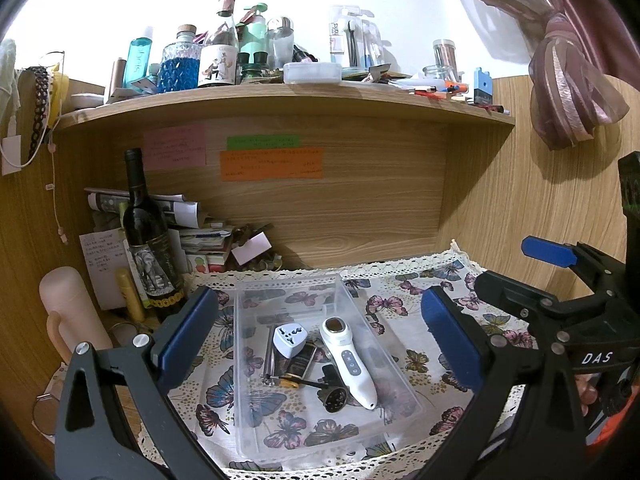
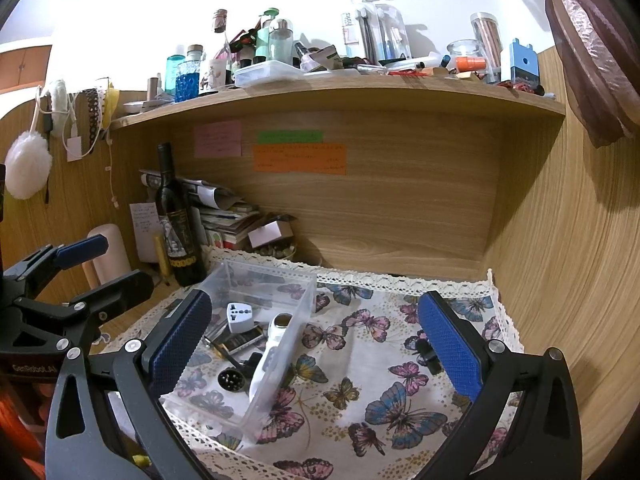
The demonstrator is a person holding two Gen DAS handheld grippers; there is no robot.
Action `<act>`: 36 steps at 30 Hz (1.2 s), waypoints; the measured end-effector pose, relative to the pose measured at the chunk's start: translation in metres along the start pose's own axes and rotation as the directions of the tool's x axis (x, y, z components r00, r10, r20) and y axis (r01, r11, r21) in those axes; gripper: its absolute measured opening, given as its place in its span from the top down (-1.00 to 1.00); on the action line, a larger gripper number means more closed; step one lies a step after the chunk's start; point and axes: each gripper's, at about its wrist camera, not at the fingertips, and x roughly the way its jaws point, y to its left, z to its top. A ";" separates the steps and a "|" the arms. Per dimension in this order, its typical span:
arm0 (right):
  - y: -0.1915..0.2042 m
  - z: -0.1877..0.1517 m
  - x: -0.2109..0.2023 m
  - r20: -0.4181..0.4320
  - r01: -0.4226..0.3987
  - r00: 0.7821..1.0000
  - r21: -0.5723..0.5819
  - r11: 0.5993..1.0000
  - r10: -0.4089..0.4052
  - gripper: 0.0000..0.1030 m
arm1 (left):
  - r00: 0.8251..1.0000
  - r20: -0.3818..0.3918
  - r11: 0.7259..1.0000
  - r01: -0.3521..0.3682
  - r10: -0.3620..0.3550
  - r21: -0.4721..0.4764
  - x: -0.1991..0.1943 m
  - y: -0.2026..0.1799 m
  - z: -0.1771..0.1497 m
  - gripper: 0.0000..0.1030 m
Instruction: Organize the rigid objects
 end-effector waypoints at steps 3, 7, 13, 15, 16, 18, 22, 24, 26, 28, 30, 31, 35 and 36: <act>0.000 0.000 0.000 0.001 0.001 1.000 -0.002 1.000 -0.001 -1.00 | 1.000 0.001 1.000 0.000 0.000 -0.001 0.000 0.000 0.000 -1.00; 0.001 0.000 0.000 0.000 0.001 1.000 -0.001 1.000 -0.001 -1.00 | 1.000 0.001 1.000 -0.001 0.001 0.001 0.000 0.000 0.000 -1.00; 0.000 0.001 0.000 0.000 0.000 1.000 0.001 1.000 0.000 -1.00 | 1.000 0.002 1.000 0.000 0.000 0.000 0.001 -0.001 0.000 -1.00; 0.000 0.001 0.000 0.001 0.000 1.000 -0.001 1.000 0.000 -1.00 | 1.000 -0.001 1.000 0.004 -0.004 -0.002 0.001 -0.002 0.001 -1.00; 0.000 0.001 0.000 0.001 0.000 1.000 -0.001 1.000 0.000 -1.00 | 1.000 -0.003 1.000 0.008 -0.008 -0.005 0.003 -0.003 0.001 -1.00; 0.000 0.000 -0.001 0.003 0.003 1.000 0.000 1.000 -0.003 -1.00 | 1.000 -0.009 1.000 0.018 -0.018 -0.012 0.004 -0.003 0.000 -1.00; 0.001 0.000 0.000 0.003 0.010 1.000 0.002 1.000 -0.010 -1.00 | 0.999 -0.018 0.999 0.028 -0.029 -0.027 0.006 -0.001 -0.001 -1.00; 0.001 0.000 0.000 0.002 0.006 1.000 0.003 1.000 -0.006 -1.00 | 0.999 -0.020 0.999 0.028 -0.028 -0.032 0.007 -0.001 -0.001 -1.00; 0.001 0.000 0.000 0.000 0.007 1.000 0.004 1.000 -0.007 -1.00 | 0.999 -0.020 0.999 0.026 -0.027 -0.035 0.007 0.001 -0.002 -1.00; 0.002 0.000 0.002 -0.003 0.013 1.000 0.007 1.000 -0.013 -1.00 | 0.999 -0.023 0.999 0.026 -0.027 -0.038 0.008 0.002 -0.003 -1.00; 0.003 0.000 0.003 -0.003 0.022 1.000 0.009 1.000 -0.022 -1.00 | 0.999 -0.032 0.999 0.037 -0.039 -0.037 0.010 0.002 -0.003 -1.00; 0.004 0.001 0.003 -0.003 0.026 1.000 0.009 1.000 -0.026 -1.00 | 0.999 -0.033 0.999 0.038 -0.039 -0.037 0.011 0.002 -0.003 -1.00; 0.006 0.001 0.005 0.008 0.047 0.999 0.005 0.999 -0.047 -1.00 | 0.998 -0.038 0.998 0.044 -0.045 -0.036 0.012 0.002 -0.004 -1.00; 0.007 0.001 0.006 0.008 0.052 0.999 0.004 0.999 -0.052 -1.00 | 0.998 -0.040 0.998 0.046 -0.048 -0.037 0.013 0.003 -0.004 -1.00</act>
